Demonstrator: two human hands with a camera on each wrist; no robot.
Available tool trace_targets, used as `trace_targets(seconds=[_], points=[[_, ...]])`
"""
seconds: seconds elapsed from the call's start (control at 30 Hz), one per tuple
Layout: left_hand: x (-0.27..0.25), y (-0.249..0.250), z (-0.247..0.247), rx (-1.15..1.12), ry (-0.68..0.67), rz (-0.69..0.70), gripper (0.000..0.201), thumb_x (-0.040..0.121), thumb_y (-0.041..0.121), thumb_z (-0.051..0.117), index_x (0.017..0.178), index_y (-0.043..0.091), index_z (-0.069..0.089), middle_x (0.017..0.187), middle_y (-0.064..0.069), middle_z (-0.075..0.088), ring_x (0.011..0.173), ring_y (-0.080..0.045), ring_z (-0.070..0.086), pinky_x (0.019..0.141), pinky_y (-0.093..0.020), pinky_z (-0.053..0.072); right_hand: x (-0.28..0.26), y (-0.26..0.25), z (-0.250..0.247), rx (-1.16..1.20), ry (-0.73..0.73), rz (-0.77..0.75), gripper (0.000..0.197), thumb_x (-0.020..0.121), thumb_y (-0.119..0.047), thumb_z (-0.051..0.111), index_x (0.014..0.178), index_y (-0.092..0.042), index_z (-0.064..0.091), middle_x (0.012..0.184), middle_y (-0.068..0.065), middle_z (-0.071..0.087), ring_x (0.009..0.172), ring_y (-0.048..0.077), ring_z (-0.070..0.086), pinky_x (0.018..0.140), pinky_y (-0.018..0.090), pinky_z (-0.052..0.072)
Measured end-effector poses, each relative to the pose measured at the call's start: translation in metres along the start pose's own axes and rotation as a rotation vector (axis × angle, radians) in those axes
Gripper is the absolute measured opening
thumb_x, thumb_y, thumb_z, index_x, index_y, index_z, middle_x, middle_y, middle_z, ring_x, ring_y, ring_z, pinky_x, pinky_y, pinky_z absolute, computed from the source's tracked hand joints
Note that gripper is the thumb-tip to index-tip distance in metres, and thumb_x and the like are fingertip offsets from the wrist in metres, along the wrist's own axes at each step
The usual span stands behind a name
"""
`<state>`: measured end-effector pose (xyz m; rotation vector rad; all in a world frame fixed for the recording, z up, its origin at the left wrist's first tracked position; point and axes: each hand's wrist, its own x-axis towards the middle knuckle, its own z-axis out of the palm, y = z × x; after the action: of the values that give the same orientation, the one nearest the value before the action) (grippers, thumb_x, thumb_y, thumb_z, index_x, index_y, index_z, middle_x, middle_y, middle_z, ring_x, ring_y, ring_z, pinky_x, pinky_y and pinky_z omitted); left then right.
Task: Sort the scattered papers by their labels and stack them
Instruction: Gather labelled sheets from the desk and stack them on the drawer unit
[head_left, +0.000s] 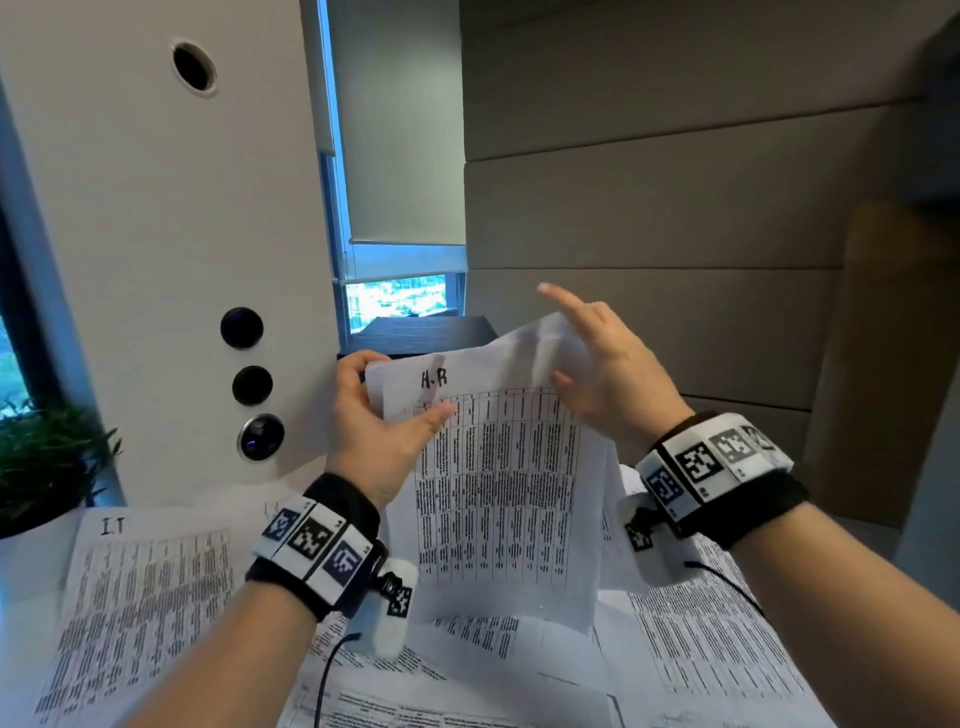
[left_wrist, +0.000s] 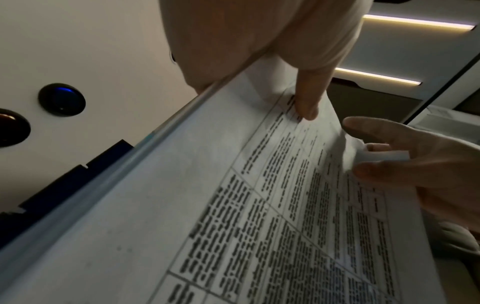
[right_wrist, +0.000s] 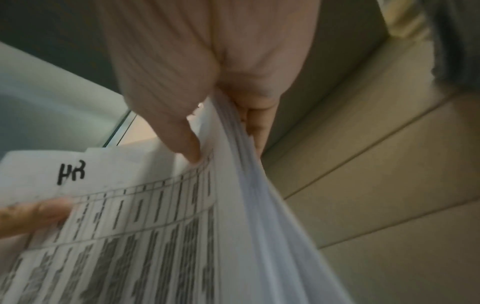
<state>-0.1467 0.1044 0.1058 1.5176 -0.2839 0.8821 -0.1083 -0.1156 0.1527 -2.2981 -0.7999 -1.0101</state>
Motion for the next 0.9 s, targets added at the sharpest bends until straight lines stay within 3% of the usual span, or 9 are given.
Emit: trace_targets(seconds=[0.13,0.27,0.33,0.4,0.53,0.63,0.7,0.8,0.9], points=[[0.005,-0.003,-0.002,0.013,0.007,-0.012,0.064,0.067,-0.005,0.080,0.111,0.015,0.038,0.086,-0.001,0.062,0.064,-0.001,0.066,0.061,-0.022,0.058,0.007,0.014,-0.006,-0.019,0.116,-0.030,0.038,0.077,-0.020,0.076,0.114,-0.023,0.067,0.101,0.002,0.066,0.092,0.025,0.063,0.082,0.038,0.052],[-0.006,-0.023,-0.002,-0.018,-0.085,-0.141,0.056,0.070,0.004,0.079,0.117,0.008,0.049,0.100,-0.006,0.070,0.093,-0.014,0.070,0.078,-0.029,0.058,0.004,0.017,-0.001,0.181,0.291,-0.021,0.019,0.074,-0.012,0.081,0.092,-0.011,0.075,0.085,0.001,0.070,0.076,0.005,0.063,0.076,0.006,0.044],[-0.013,-0.033,-0.002,0.021,-0.134,-0.206,0.045,0.073,0.013,0.079,0.114,0.012,0.061,0.102,-0.001,0.073,0.096,-0.011,0.069,0.085,-0.028,0.056,0.002,0.014,0.000,0.324,0.299,0.054,0.012,0.077,-0.009,0.078,0.089,-0.010,0.076,0.083,-0.001,0.070,0.074,-0.006,0.062,0.074,0.002,0.044],[-0.016,-0.037,0.000,0.060,-0.102,-0.264,0.027,0.073,0.021,0.078,0.099,0.018,0.069,0.092,0.004,0.074,0.089,-0.007,0.070,0.089,-0.033,0.055,0.001,0.014,0.000,0.439,0.292,0.171,0.007,0.080,-0.009,0.075,0.083,-0.015,0.075,0.078,-0.005,0.069,0.068,-0.010,0.061,0.067,0.004,0.045],[-0.002,-0.026,0.009,0.012,0.035,-0.223,0.016,0.070,0.022,0.079,0.083,0.024,0.069,0.086,-0.002,0.074,0.086,-0.022,0.071,0.086,-0.045,0.055,0.008,0.015,-0.005,0.522,0.351,0.340,0.024,0.085,-0.012,0.069,0.068,-0.028,0.066,0.070,-0.013,0.064,0.060,-0.007,0.054,0.054,0.007,0.041],[0.005,-0.017,0.012,-0.035,0.084,-0.175,0.022,0.064,0.036,0.079,0.080,0.025,0.068,0.085,-0.004,0.073,0.086,-0.027,0.070,0.082,-0.046,0.056,0.016,0.012,-0.015,0.642,0.448,0.397,0.025,0.087,-0.010,0.066,0.066,-0.023,0.065,0.065,-0.011,0.060,0.057,-0.004,0.050,0.055,0.012,0.041],[-0.001,-0.020,0.012,-0.038,0.062,-0.198,0.025,0.066,0.037,0.078,0.085,0.024,0.068,0.091,-0.006,0.073,0.089,-0.028,0.070,0.082,-0.046,0.056,0.013,0.013,-0.011,0.706,0.418,0.492,0.023,0.088,-0.012,0.065,0.067,-0.021,0.065,0.066,-0.005,0.058,0.063,0.008,0.050,0.061,0.023,0.044],[-0.018,-0.034,0.014,0.042,0.043,-0.247,0.019,0.077,0.023,0.076,0.094,0.022,0.066,0.090,0.001,0.072,0.083,-0.010,0.069,0.078,-0.031,0.058,-0.004,0.013,0.008,0.880,0.332,0.595,0.021,0.089,-0.018,0.060,0.069,-0.021,0.062,0.072,0.002,0.054,0.072,0.020,0.046,0.067,0.038,0.042],[-0.028,-0.042,0.013,0.080,0.009,-0.261,0.019,0.077,0.021,0.077,0.093,0.022,0.067,0.085,0.010,0.070,0.072,0.005,0.066,0.066,-0.012,0.051,-0.025,0.019,0.019,0.951,0.267,0.540,0.024,0.087,-0.044,0.057,0.091,-0.021,0.062,0.093,0.004,0.059,0.084,0.022,0.052,0.076,0.043,0.047]])
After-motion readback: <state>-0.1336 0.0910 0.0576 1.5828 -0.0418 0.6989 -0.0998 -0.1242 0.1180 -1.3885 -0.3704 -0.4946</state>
